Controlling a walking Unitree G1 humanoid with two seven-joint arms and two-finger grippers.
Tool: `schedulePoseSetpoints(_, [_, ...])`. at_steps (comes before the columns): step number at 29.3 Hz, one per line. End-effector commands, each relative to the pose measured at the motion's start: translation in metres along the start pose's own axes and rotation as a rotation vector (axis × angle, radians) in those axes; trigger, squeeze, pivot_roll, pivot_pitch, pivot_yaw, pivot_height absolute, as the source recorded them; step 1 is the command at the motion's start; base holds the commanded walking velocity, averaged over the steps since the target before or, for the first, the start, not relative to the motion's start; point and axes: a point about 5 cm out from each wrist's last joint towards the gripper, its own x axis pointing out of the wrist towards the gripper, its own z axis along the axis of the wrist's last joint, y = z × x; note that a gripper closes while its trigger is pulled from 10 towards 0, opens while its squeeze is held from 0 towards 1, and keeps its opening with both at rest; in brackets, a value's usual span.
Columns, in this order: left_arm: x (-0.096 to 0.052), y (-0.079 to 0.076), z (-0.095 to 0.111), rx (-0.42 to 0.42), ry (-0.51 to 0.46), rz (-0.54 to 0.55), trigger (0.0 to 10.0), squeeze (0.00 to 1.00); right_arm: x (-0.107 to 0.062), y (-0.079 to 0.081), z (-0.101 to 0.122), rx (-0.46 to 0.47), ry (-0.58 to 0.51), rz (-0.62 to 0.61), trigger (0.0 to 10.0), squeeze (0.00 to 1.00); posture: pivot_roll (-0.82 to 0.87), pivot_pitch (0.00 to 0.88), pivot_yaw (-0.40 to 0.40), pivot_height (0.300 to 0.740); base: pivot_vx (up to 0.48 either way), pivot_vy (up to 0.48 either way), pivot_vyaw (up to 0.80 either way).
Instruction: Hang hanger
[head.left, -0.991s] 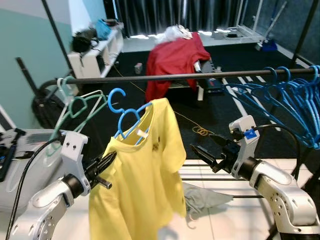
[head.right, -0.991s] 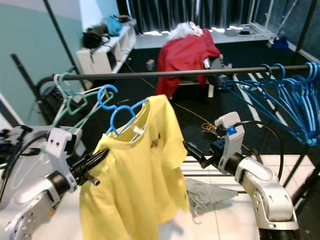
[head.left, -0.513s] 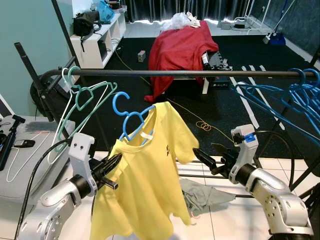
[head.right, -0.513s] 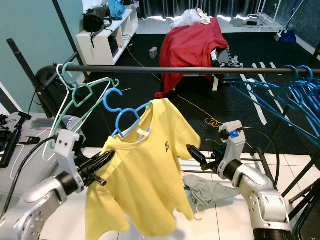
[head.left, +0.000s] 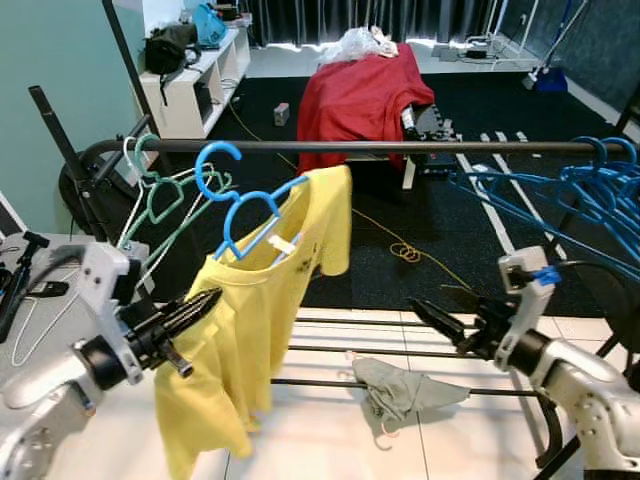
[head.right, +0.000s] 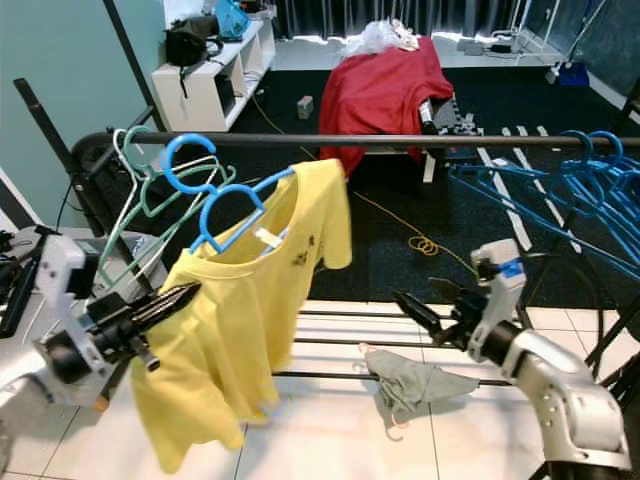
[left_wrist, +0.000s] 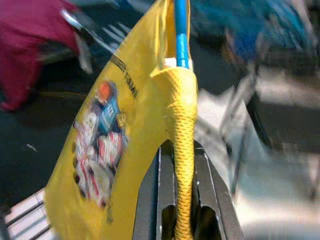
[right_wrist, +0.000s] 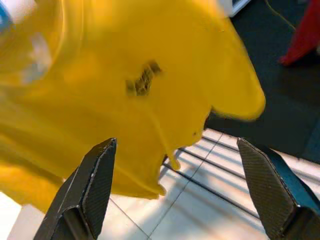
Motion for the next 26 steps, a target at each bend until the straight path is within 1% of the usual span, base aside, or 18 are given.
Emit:
schedulePoseSetpoints(1, [-0.006,-0.003,0.006,0.036,0.018,-0.063,10.0,0.0,-0.003,0.006,0.017,-0.037,-0.054,0.071,10.0,0.0,-0.12,0.025,0.022,0.74,0.0,0.0,0.0])
schedulePoseSetpoints(2, [-0.01,-0.002,0.01,0.063,0.047,-0.108,10.0,0.0,-0.009,0.008,0.024,-0.068,-0.063,0.115,10.0,0.0,-0.12,0.016,0.018,0.74,0.0,0.0,0.0])
schedulePoseSetpoints(3, [-0.01,-0.002,0.01,0.063,0.047,-0.108,10.0,0.0,-0.009,0.008,0.024,-0.068,-0.063,0.115,10.0,0.0,-0.12,0.016,0.018,0.74,0.0,0.0,0.0])
schedulePoseSetpoints(4, [-0.011,-0.002,0.014,0.084,0.061,-0.14,10.0,0.0,-0.014,0.01,0.029,-0.099,-0.057,0.15,10.0,0.0,-0.12,0.017,0.018,0.74,0.0,0.0,0.0])
schedulePoseSetpoints(7, [-0.011,-0.002,0.014,0.084,0.061,-0.14,10.0,0.0,-0.014,0.01,0.029,-0.099,-0.057,0.15,10.0,0.0,-0.12,0.017,0.018,0.74,0.0,0.0,0.0])
schedulePoseSetpoints(9, [-0.014,-0.001,0.024,0.134,0.089,-0.203,10.0,0.0,-0.027,0.015,0.037,-0.147,-0.025,0.231,10.0,0.0,-0.13,0.015,0.017,0.74,0.0,0.0,0.0])
schedulePoseSetpoints(11, [-0.014,-0.001,0.024,0.134,0.089,-0.203,10.0,0.0,-0.027,0.015,0.037,-0.147,-0.025,0.231,10.0,0.0,-0.13,0.015,0.017,0.74,0.0,0.0,0.0])
schedulePoseSetpoints(12, [-0.012,0.0,0.037,0.173,0.072,-0.246,10.0,0.0,-0.037,0.018,0.038,-0.186,0.067,0.289,10.0,0.0,-0.14,0.018,0.019,0.74,0.0,0.0,0.0])
schedulePoseSetpoints(14, [-0.012,0.0,0.037,0.173,0.072,-0.246,10.0,0.0,-0.037,0.018,0.038,-0.186,0.067,0.289,10.0,0.0,-0.14,0.018,0.019,0.74,0.0,0.0,0.0])
schedulePoseSetpoints(16, [-0.011,-0.003,0.044,0.185,0.051,-0.29,10.0,0.0,-0.041,0.02,0.037,-0.208,0.139,0.318,10.0,0.0,-0.14,0.016,0.018,0.74,0.0,0.0,0.0])
schedulePoseSetpoints(17, [-0.011,-0.003,0.044,0.185,0.051,-0.29,10.0,0.0,-0.041,0.02,0.037,-0.208,0.139,0.318,10.0,0.0,-0.14,0.016,0.018,0.74,0.0,0.0,0.0])
schedulePoseSetpoints(18, [-0.01,-0.006,0.048,0.189,0.04,-0.32,10.0,0.0,-0.041,0.019,0.037,-0.242,0.174,0.307,10.0,0.0,-0.14,0.017,0.019,0.74,0.0,0.0,0.0])
schedulePoseSetpoints(19, [-0.009,-0.007,0.052,0.191,0.023,-0.341,10.0,0.0,-0.039,0.019,0.04,-0.268,0.186,0.297,10.0,0.0,-0.14,0.021,0.023,0.74,0.0,0.0,0.0])
schedulePoseSetpoints(20, [-0.008,-0.008,0.055,0.193,0.01,-0.354,10.0,0.0,-0.038,0.019,0.042,-0.285,0.191,0.291,10.0,0.0,-0.14,0.021,0.023,0.74,0.0,0.0,0.0])
schedulePoseSetpoints(22, [-0.007,-0.011,0.061,0.198,-0.012,-0.383,10.0,0.0,-0.036,0.024,0.049,-0.313,0.184,0.314,10.0,0.0,-0.14,0.023,0.028,0.74,0.0,0.0,0.0])
schedulePoseSetpoints(26, [-0.007,-0.013,0.065,0.205,-0.015,-0.405,10.0,0.0,-0.035,0.027,0.054,-0.342,0.179,0.321,10.0,0.0,-0.14,0.022,0.031,0.74,0.0,0.0,0.0])
